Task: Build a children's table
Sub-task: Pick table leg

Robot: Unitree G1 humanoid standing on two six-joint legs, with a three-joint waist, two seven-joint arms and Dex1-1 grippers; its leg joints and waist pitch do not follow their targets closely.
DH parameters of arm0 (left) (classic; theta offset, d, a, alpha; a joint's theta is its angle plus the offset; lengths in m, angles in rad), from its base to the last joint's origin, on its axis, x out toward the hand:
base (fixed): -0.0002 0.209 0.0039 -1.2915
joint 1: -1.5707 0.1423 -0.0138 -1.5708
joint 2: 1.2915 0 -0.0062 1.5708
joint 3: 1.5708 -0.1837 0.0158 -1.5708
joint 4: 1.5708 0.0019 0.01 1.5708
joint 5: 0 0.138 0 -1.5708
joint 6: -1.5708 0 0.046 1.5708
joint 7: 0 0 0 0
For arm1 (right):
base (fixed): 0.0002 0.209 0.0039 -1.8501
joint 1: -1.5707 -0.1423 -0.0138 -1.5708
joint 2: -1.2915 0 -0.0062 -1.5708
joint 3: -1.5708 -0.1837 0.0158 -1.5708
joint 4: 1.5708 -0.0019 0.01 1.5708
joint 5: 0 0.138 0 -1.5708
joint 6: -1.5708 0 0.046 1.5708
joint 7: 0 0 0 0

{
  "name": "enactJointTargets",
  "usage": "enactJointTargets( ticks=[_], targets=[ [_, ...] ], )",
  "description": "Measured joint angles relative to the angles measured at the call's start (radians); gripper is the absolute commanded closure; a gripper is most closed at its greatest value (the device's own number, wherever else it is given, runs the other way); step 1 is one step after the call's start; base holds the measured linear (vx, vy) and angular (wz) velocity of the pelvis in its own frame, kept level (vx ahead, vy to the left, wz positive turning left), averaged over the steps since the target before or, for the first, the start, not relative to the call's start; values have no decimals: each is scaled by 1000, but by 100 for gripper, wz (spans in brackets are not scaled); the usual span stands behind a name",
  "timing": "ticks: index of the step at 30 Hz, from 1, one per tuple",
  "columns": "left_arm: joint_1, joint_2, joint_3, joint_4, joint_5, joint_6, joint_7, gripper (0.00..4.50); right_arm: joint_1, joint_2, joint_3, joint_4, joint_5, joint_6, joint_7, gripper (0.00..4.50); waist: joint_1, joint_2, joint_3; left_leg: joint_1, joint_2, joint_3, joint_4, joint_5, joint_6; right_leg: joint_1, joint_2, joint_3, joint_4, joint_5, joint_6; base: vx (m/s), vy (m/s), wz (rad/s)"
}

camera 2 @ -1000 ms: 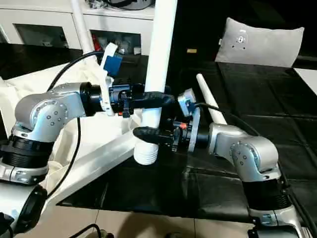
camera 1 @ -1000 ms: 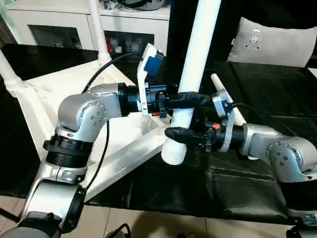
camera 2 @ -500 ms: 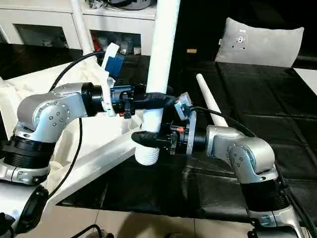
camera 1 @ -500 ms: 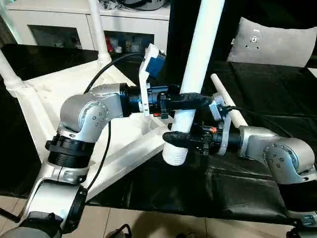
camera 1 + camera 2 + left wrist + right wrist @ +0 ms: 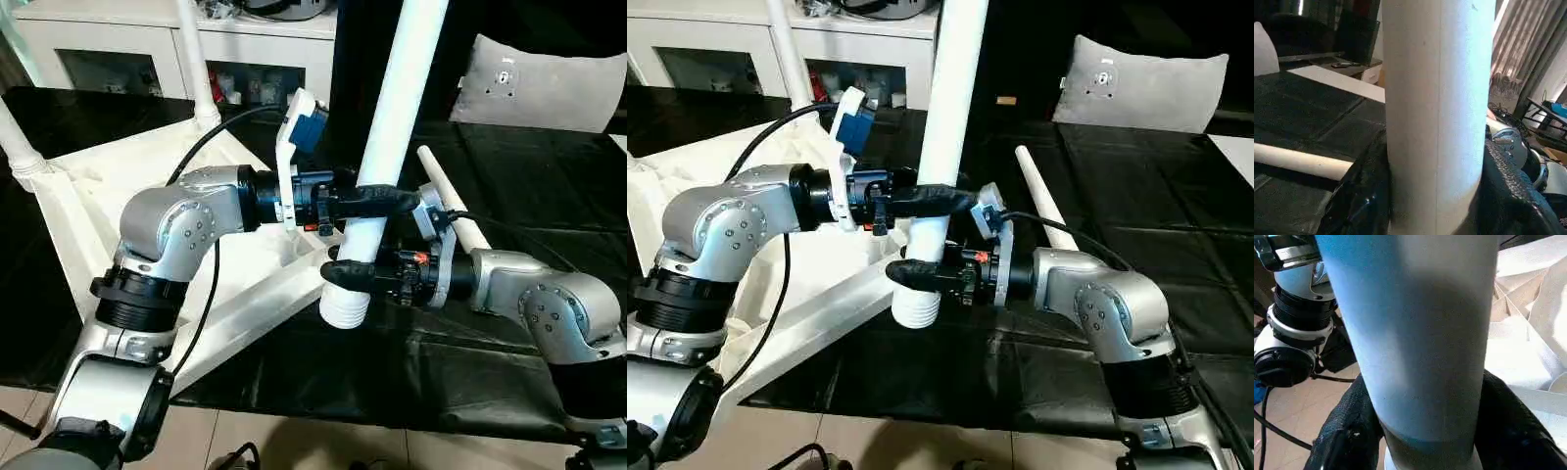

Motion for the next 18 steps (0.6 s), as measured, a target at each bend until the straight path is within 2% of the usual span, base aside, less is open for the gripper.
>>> enactJointTargets(
  ticks=[9,11,14,16,18],
  targets=[
    [0,-29,26,7,-13,30,36,264,3,5,-1,1,-16,-20,-9,251,0,0,0,0,0,0,1,0,0,0,0,0,1,0,0,0,0,0],
    [0,-34,36,7,-20,45,43,194,5,8,-3,-1,-14,-19,-10,253,0,0,0,0,0,0,1,0,0,0,0,0,1,0,0,0,0,0],
    [0,-57,47,5,-51,59,45,188,8,18,-4,-9,-14,-19,-17,254,1,0,0,0,0,0,1,0,0,0,0,0,1,0,-1,0,0,0],
    [1,-64,51,4,-61,62,49,158,8,22,-3,-17,-15,-21,-18,254,1,0,0,0,0,0,1,0,0,0,0,0,1,0,-1,0,0,0],
    [6,-74,62,0,-74,66,56,151,11,25,-3,-16,-17,-25,-21,254,1,0,0,0,0,0,2,0,0,1,0,0,1,0,-1,0,0,0]
  ],
)
